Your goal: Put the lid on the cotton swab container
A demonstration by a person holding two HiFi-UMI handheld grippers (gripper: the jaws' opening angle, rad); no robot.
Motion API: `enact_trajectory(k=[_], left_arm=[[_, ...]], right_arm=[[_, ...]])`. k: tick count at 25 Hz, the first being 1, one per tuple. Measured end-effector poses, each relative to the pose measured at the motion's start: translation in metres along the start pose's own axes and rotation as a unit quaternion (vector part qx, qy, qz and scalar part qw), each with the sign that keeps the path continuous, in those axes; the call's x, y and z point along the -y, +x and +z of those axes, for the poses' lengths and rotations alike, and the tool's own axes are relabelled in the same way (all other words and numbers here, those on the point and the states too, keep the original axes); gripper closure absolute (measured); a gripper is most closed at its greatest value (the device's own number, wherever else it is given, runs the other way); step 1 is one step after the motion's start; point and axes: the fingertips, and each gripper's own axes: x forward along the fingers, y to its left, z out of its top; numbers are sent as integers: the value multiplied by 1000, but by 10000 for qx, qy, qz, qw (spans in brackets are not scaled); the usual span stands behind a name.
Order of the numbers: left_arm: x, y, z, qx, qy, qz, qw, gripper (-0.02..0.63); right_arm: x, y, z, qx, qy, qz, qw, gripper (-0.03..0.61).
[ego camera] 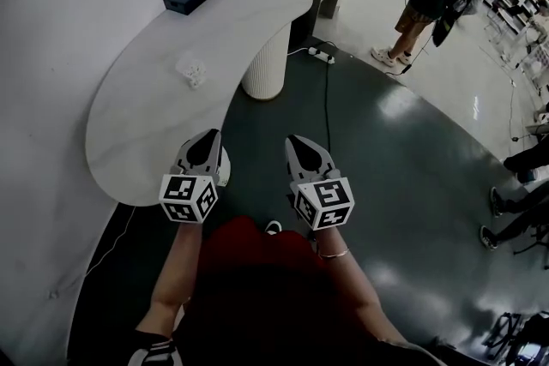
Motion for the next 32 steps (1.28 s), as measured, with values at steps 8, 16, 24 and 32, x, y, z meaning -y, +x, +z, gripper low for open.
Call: enact_trajectory(k=[8,16,24,32], left_arm=[[-21,11,-2,-117,29,169,9998,580],[-66,37,-8,-293,-122,315,9990,580],[-115,78,-17,-450,-349,456,9973,578],[-158,108,-32,-736,-549,662,9936,571]], right_arm=[[6,10,0,-95,63,5,9999,561],[9,63,-1,-378,35,163,9991,561],[9,137,-5,-614,58,493,9969,561],[10,202,-14,-938,100,792,9924,561]])
